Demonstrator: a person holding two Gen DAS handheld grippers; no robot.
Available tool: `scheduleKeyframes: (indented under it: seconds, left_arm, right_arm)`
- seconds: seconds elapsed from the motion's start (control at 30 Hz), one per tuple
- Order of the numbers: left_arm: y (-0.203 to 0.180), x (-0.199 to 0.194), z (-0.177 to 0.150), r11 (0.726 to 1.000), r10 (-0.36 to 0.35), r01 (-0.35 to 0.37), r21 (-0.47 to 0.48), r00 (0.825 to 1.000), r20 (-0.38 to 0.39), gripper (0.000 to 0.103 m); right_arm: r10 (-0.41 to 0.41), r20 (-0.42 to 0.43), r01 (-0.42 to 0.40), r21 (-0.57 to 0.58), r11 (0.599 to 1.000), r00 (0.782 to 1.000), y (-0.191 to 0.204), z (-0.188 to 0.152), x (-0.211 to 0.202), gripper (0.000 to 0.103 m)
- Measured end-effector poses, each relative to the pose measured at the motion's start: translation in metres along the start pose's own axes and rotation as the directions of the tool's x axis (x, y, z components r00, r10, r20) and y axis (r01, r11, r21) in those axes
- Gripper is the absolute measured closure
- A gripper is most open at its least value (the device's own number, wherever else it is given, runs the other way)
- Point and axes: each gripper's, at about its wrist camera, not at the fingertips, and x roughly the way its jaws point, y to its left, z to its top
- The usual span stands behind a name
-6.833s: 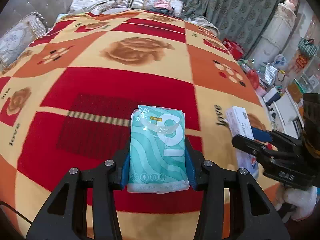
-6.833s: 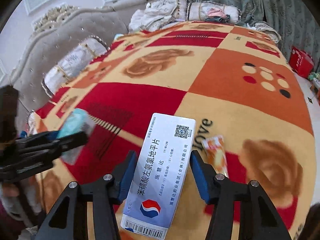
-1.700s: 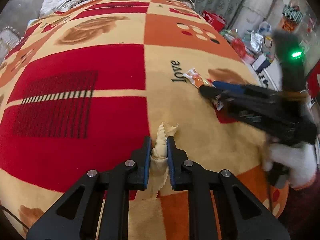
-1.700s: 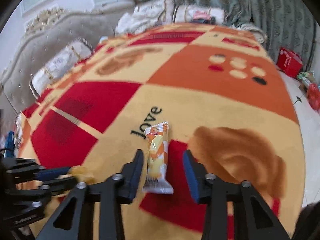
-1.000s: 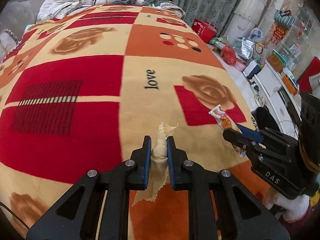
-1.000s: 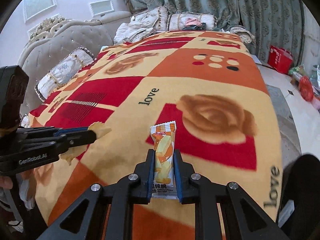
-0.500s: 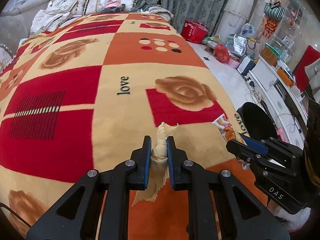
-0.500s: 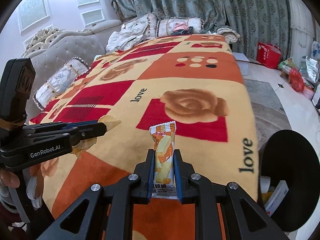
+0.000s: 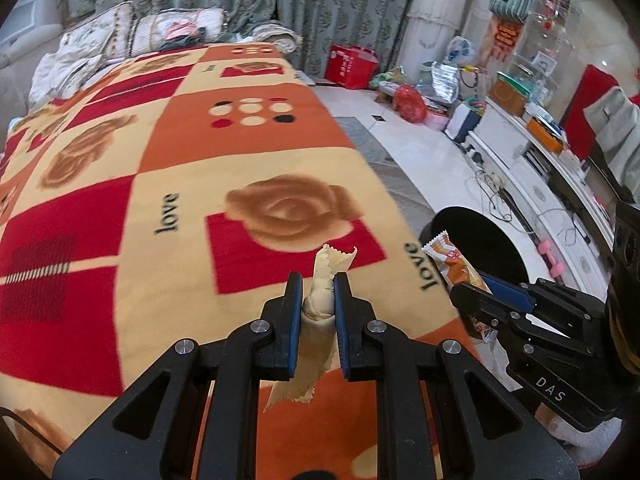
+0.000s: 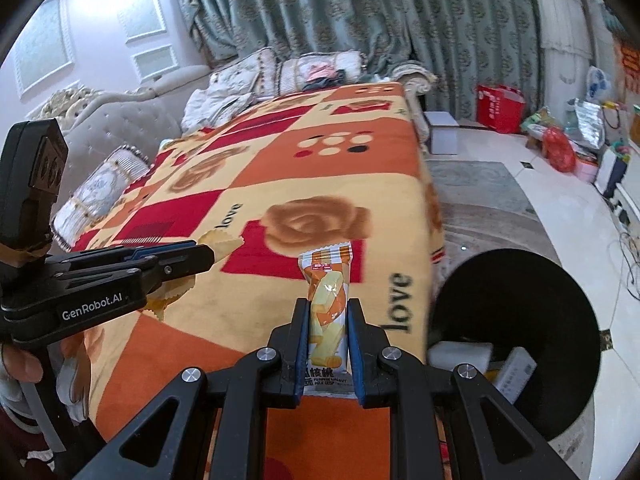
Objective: Collect trash
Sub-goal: 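Carry the crumpled tissue and snack wrapper over the black bin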
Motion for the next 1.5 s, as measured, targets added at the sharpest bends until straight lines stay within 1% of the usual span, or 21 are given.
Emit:
scheduleKeyframes:
  seconds: [0.4,0.77,0.93,1.1,1.27,1.5]
  left_arm:
    - [-0.049,0.023,0.016,0.996,-0.051,0.052,0.071,0.999,-0.016,0.090]
    - [-0.085,0.048,0.025,0.987,-0.125,0.129,0.096,0.991,-0.049,0.090]
    - [-0.099,0.060,0.028,0.983,-0.148,0.154,0.097,0.986,-0.071,0.090]
    - [-0.111,0.069,0.029,0.980,-0.156,0.165,0.109,0.984,-0.086,0.090]
    - [-0.117,0.076,0.032,0.978,-0.172,0.181,0.102,0.980,-0.096,0.090]
    - [-0.122,0.085,0.035,0.977,-0.176,0.188,0.097,0.978,-0.115,0.090]
  right_arm:
    - [-0.074,0.008,0.073,0.094,0.993,0.997,-0.055,-0.009,-0.019,0.086]
    - [-0.130,-0.007,0.129,0.170,0.977,0.992,-0.099,-0.021,-0.029,0.086]
    - [-0.145,-0.015,0.145,0.193,0.970,0.989,-0.113,-0.025,-0.032,0.086]
    - [-0.153,-0.024,0.155,0.212,0.965,0.988,-0.125,-0.028,-0.031,0.086]
    - [-0.153,-0.028,0.156,0.231,0.960,0.988,-0.134,-0.030,-0.031,0.086]
    - [-0.158,-0.033,0.161,0.246,0.956,0.987,-0.140,-0.031,-0.029,0.086]
